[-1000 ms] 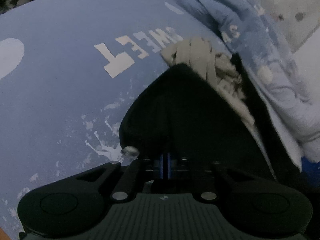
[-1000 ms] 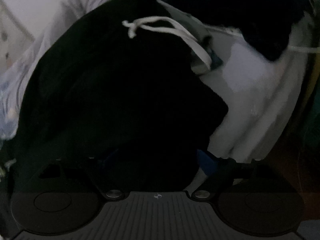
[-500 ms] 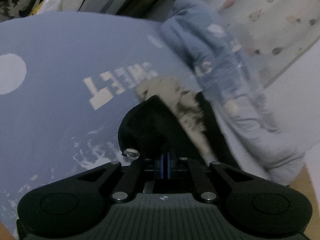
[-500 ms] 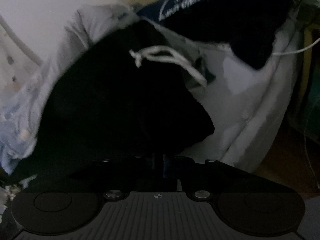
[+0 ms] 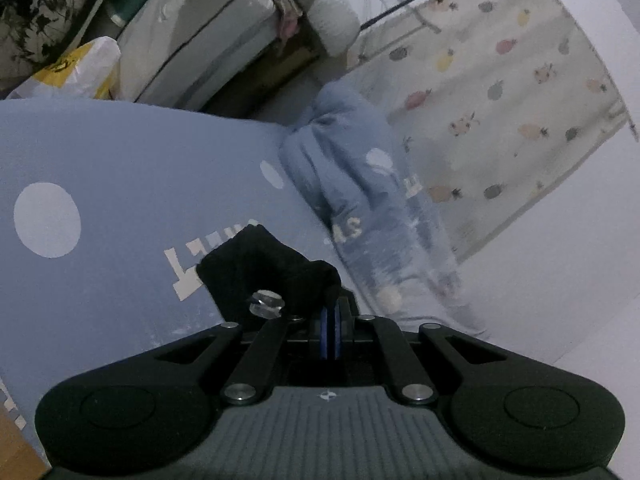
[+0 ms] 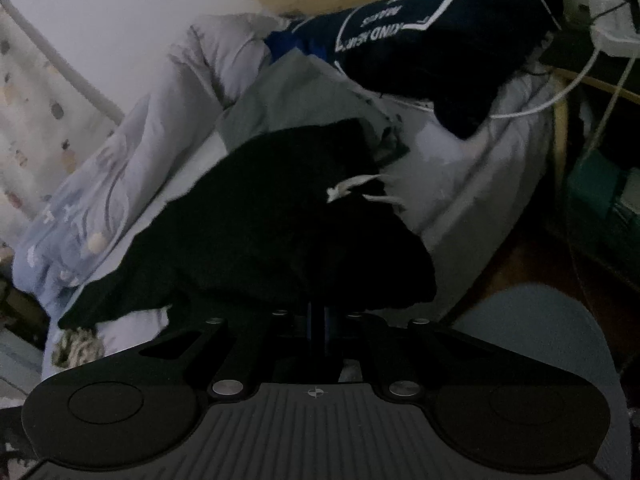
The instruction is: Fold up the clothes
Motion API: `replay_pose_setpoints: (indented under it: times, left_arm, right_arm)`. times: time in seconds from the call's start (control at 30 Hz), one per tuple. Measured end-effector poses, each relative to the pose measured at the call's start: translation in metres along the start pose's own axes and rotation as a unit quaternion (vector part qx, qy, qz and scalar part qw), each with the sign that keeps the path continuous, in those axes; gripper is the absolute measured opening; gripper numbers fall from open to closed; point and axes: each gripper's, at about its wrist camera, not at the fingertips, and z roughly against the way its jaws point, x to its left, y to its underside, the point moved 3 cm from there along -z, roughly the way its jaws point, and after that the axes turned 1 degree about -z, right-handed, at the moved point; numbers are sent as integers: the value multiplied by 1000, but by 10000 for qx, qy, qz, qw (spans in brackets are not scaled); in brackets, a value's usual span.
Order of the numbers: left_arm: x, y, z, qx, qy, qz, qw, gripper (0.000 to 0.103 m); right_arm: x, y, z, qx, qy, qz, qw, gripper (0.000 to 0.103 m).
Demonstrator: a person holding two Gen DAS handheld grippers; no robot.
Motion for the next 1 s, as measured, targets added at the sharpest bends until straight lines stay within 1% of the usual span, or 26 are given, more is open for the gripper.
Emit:
replay_pose_setpoints:
  times: [0.1, 0.2, 0.27, 0.4, 0.57, 0.7, 0.87, 1.0]
  left_arm:
    - [-13, -8, 4, -130, 109, 25, 9999, 7]
    - [-27, -15, -19, -264, 125, 142, 9995, 7]
    - [-34, -19, -43, -285, 108, 254, 9992, 7]
    - [-67, -16, -108, -238, -4, 221, 9995, 7]
    - [-111, -4, -180, -171, -86, -6, 9998, 7]
    - [-139, 14, -241, -126, -293, -258, 9992, 7]
    - [-159, 41, -323, -22, -598, -581, 9965, 7]
    - [-165, 69, -390, 224, -1022, -940, 9901, 8]
  right_arm:
    - [5, 2, 16, 67, -158, -166, 9997, 7]
    - [18, -13, 13, -15, -329, -365, 9988, 7]
    - [28, -28, 8, -108, -419, -401, 9983, 7]
    - [44, -73, -15, -306, -473, -249, 9981, 7]
    - [41, -133, -77, -244, -251, -284, 9990, 7]
    - [39, -169, -130, -140, -123, -264, 9995, 7]
    - [35, -205, -195, 22, 24, -158, 9999, 7]
    - [31, -234, -247, 151, 142, -73, 9998, 7]
